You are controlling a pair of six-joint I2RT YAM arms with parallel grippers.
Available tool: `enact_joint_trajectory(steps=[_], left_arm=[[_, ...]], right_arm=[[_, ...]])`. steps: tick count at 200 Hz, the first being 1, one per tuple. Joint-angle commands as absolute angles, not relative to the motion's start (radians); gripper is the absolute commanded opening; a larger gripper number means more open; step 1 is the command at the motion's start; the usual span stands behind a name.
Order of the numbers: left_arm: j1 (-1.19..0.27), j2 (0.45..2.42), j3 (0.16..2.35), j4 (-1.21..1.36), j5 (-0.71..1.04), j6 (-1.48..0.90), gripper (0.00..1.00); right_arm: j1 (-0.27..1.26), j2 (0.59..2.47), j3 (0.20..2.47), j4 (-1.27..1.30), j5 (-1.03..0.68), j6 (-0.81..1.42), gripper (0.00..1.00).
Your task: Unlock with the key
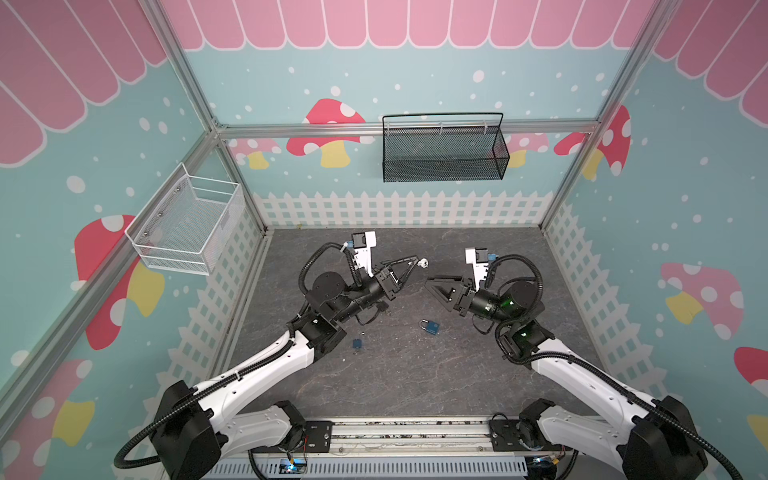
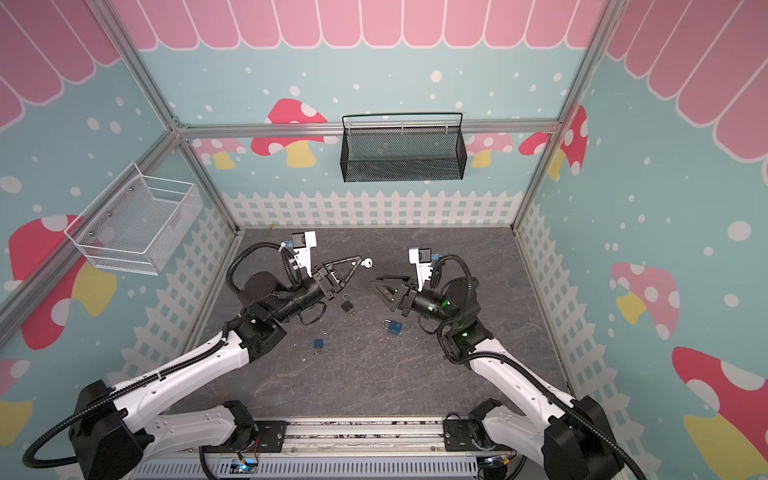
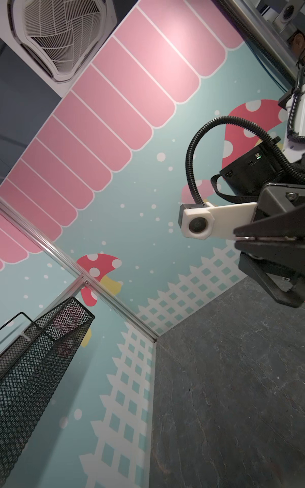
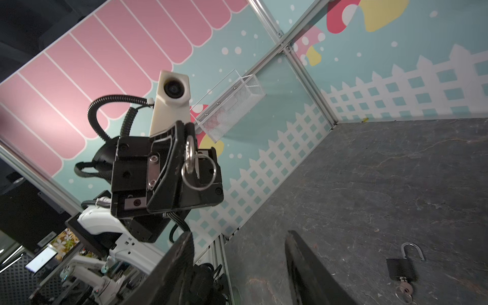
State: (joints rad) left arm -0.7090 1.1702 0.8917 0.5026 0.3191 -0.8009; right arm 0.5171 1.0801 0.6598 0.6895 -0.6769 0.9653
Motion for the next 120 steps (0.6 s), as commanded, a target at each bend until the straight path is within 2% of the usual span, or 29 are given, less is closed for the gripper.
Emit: enact_joint_trajectory(steps=[1,28,77,93,120], left_arm=[[-0.703,1.16,0.936,0.327,0.388,-0.726,0.0],[-0.701,1.164,0.967,0.269,0.422,-0.698,0.0],[-0.701,1.177,0.991,0.23,0.462,-0.677,0.0],[-0.701,1.183,1.0,0.215,0.474,-0.67,0.0],[-0.701,1.195,1.009,0.21,0.486,-0.673,0.0]], right_arm=[[0.502,1.082,0.711,0.648,-0.776,0.907,0.58],[0.477,1.073,0.741,0.611,-0.806,0.87,0.58],[0.462,1.1,0.772,0.606,-0.865,0.859,0.5],[0.461,1.101,0.774,0.607,-0.875,0.858,0.41],[0.457,1.093,0.773,0.603,-0.873,0.853,0.35]])
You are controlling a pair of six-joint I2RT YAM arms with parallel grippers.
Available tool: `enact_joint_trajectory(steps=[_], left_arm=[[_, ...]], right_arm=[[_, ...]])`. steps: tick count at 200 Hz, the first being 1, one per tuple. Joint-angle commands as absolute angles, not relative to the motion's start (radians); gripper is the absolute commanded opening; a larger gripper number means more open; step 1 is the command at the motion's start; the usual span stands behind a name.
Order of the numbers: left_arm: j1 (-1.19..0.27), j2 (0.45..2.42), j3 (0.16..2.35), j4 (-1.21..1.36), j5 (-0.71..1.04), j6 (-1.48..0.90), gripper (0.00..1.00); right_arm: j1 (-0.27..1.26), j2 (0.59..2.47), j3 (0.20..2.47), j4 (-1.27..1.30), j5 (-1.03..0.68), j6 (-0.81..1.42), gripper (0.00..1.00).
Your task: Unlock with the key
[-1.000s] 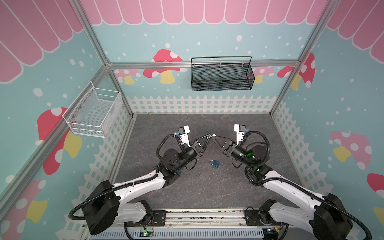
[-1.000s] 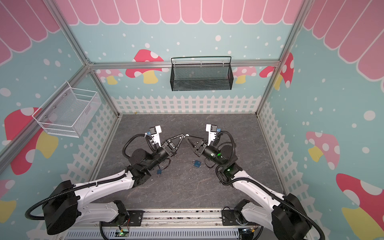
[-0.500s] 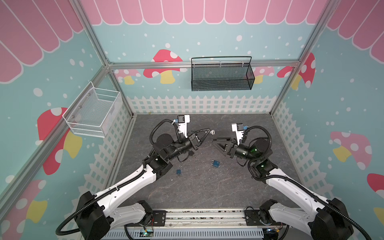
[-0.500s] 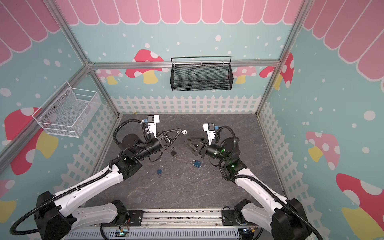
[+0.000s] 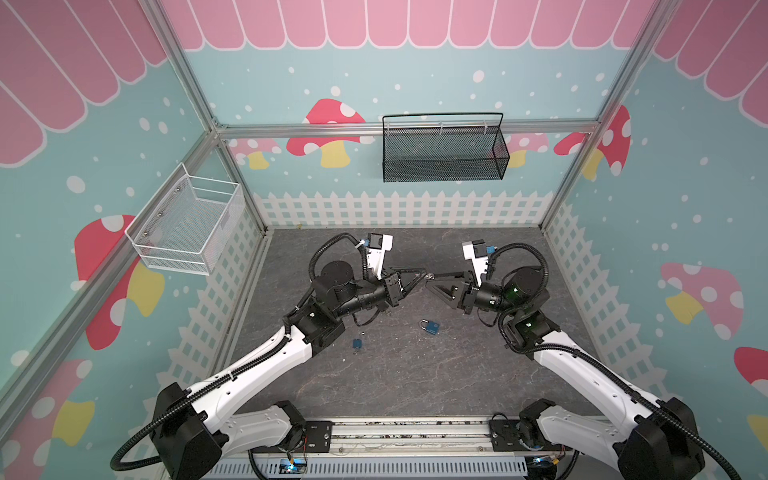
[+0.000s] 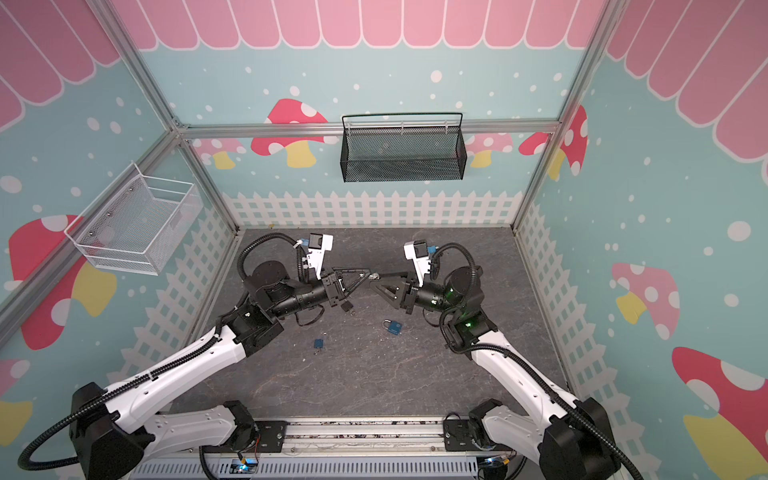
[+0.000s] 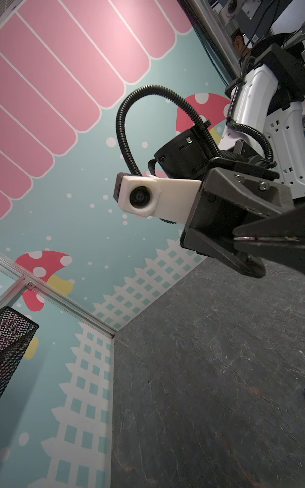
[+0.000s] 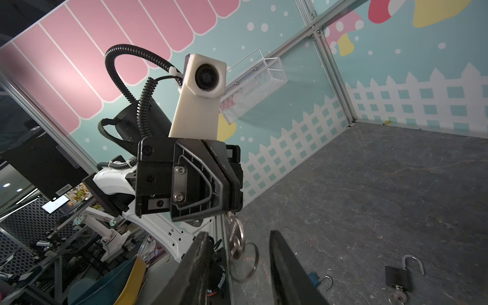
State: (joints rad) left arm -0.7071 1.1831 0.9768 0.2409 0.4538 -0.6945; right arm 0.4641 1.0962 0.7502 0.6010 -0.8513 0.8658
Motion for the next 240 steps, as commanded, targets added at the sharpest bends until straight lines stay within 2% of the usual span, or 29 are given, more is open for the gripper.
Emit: enact_joint_trajectory(steps=[1,137,198,210,224,228,240], left_arm=[[-0.701,1.196,1.01,0.21,0.487,-0.672,0.0],[-0.698,1.212,1.035,0.204,0.5,-0.668,0.0],[-0.697,1.221,1.041,0.192,0.505,-0.653,0.0],[-0.695,1.22,1.045,0.177,0.503,-0.645,0.0],[-0.692,1.218,1.052,0.155,0.49,-0.64,0.0],[-0.689,1.216,1.056,0.147,0.486,-0.64,0.05],[-0.684,1.207,1.062,0.111,0.448,-0.651,0.28]], right_arm=[[0.457,1.093,0.772,0.601,-0.873,0.853,0.34],[0.428,1.085,0.737,0.602,-0.897,0.872,0.24],[0.422,1.074,0.737,0.604,-0.891,0.87,0.06],[0.418,1.071,0.735,0.603,-0.891,0.869,0.0],[0.407,1.061,0.726,0.594,-0.883,0.871,0.0],[0.402,1.056,0.723,0.59,-0.881,0.874,0.0],[0.38,1.037,0.715,0.567,-0.877,0.88,0.0]])
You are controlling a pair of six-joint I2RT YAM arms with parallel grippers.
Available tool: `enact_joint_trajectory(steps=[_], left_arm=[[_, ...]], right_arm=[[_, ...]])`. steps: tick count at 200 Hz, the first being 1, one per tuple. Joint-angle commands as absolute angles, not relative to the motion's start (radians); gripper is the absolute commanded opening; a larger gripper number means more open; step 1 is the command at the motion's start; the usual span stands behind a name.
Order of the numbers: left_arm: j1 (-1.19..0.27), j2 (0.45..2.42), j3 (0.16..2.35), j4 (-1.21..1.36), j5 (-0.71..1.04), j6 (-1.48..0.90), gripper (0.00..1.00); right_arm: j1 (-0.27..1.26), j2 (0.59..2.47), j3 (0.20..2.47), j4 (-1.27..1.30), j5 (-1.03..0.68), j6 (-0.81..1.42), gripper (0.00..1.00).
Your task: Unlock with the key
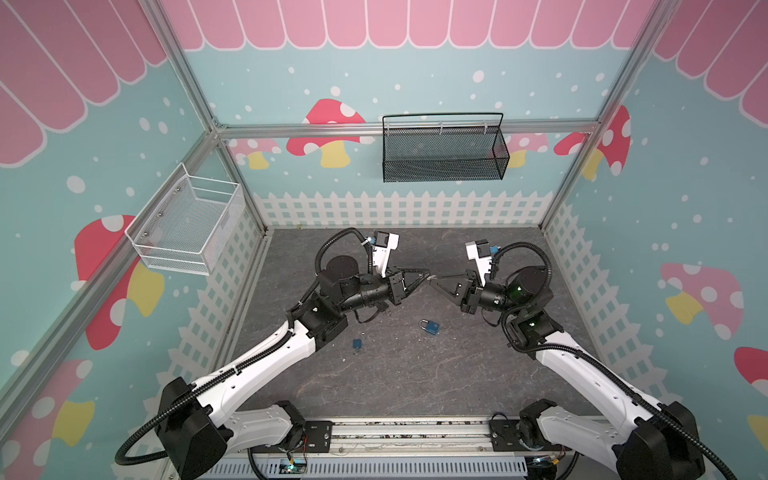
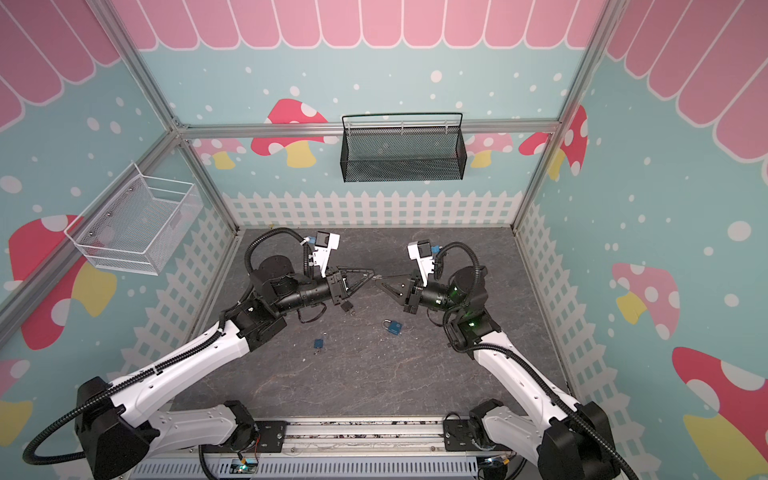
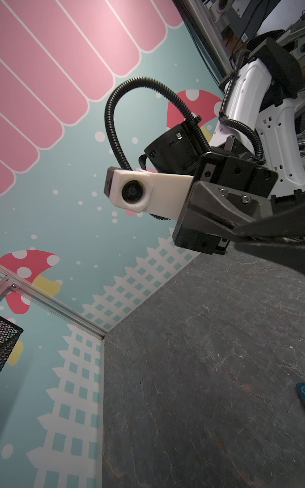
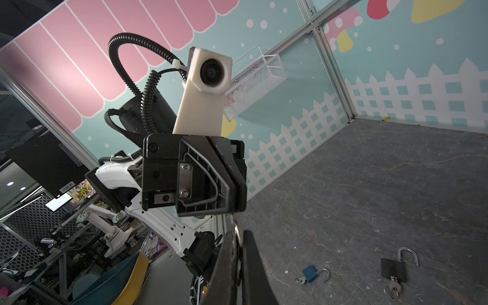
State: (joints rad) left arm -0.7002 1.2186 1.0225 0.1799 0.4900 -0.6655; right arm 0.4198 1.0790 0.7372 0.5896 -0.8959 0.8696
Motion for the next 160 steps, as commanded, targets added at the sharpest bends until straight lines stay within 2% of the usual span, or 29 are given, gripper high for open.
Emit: enact_joint_trajectory(steps=[1,16,26,43,56,77,111,160], left_arm=[[-0.684,1.205,1.063,0.108,0.442,-0.652,0.3],[-0.687,1.179,1.053,0.051,0.34,-0.703,0.47],[-0.695,1.162,1.023,0.018,0.24,-0.779,0.51],[-0.749,1.15,0.94,-0.006,0.05,-0.954,0.52],[-0.81,1.169,0.927,-0.126,-0.1,-1.062,0.52],[-0.908,1.253,0.96,-0.267,-0.23,-1.201,0.52],[-1.045,1.48,1.055,-0.397,-0.314,-1.38,0.51],[-1.084,1.779,1.343,-0.611,-0.37,-1.376,0.51]], right_arm=[[0.378,1.036,0.714,0.563,-0.876,0.879,0.0],[0.34,0.99,0.705,0.426,-0.816,0.838,0.0],[0.312,0.955,0.68,0.34,-0.76,0.822,0.0],[0.274,0.906,0.613,0.232,-0.68,0.813,0.0],[0.254,0.873,0.57,0.131,-0.605,0.816,0.0],[0.229,0.826,0.48,0.062,-0.526,0.827,0.0],[0.18,0.815,0.389,0.049,-0.509,0.81,0.0],[0.111,0.781,0.333,0.051,-0.563,0.75,0.0]])
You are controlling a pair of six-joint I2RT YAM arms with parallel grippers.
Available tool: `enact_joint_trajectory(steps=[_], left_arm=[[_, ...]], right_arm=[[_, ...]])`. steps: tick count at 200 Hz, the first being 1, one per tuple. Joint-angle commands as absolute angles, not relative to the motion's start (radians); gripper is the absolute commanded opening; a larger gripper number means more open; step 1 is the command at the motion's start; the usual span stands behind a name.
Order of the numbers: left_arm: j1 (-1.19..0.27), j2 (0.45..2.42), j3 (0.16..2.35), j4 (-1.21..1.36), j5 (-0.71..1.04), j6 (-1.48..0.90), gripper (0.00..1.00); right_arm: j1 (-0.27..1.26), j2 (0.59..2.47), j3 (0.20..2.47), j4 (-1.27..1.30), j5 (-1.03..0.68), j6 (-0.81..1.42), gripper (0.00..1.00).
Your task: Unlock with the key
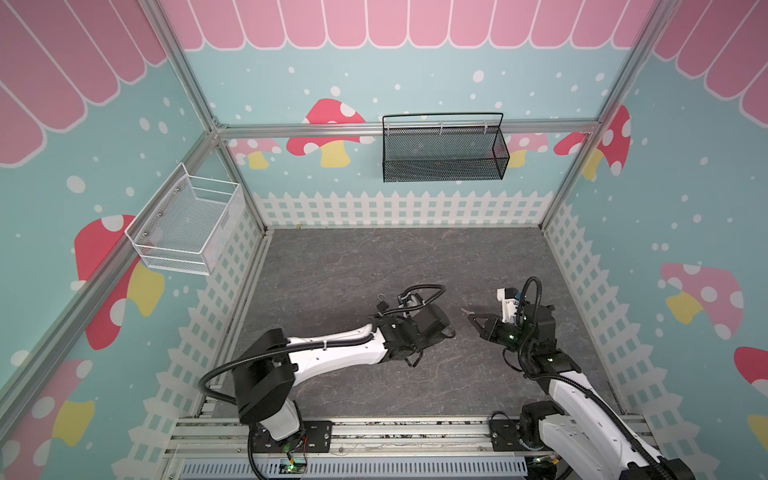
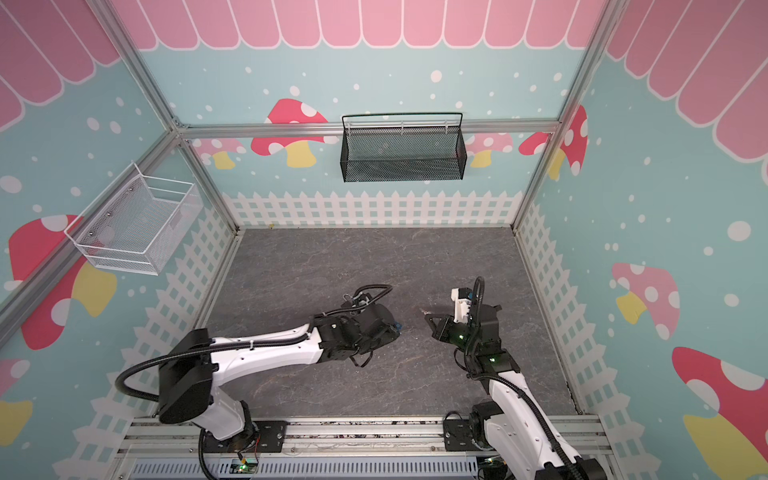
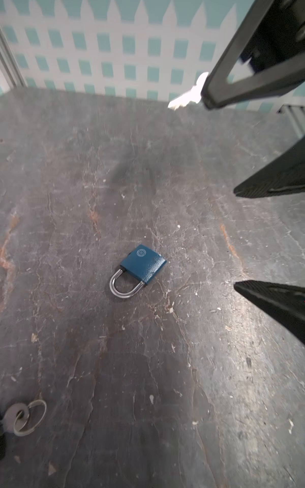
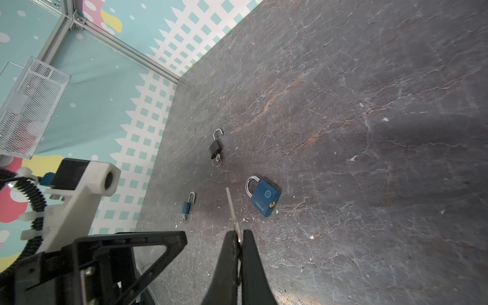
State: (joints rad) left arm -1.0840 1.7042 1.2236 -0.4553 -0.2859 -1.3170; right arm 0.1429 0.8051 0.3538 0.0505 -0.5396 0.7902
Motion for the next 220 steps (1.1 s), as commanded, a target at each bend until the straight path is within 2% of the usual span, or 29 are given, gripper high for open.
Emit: enact_joint_trajectory(steps=[1,23,58,77,94,184,220], left_arm=[[-1.084,1.782,1.346,-0.613,-0.371,-1.377,0.51],[-1.081,1.874,1.43,-0.726,-0.386,-1.428,0.51],[-1.054,1.977,1.519,-0.733,-0.342,-1.418,0.51],[-1.047,2.032,1.561,-0.757,-0.325,-1.431,0.6],[-1.034,2.074,1.575,-0.754,-0.282,-1.458,0.61],[-0.982,2.263,1.784,-0.881,-0.282,-1.403,0.6],[-0.982,2.312,1.843,-0.941,-0.284,-1.336,0.57]], right_arm=[[0.108,0.783,0.333,0.053,-0.565,0.748,0.0],[0.066,0.811,0.334,0.051,-0.619,0.73,0.0],[-0.001,0.873,0.337,0.07,-0.703,0.703,0.0],[-0.032,0.899,0.341,0.076,-0.723,0.683,0.0],[-0.048,0.927,0.353,0.078,-0.735,0.661,0.0],[-0.092,1.024,0.402,0.082,-0.785,0.617,0.0],[-0.095,1.052,0.412,0.099,-0.814,0.619,0.0]])
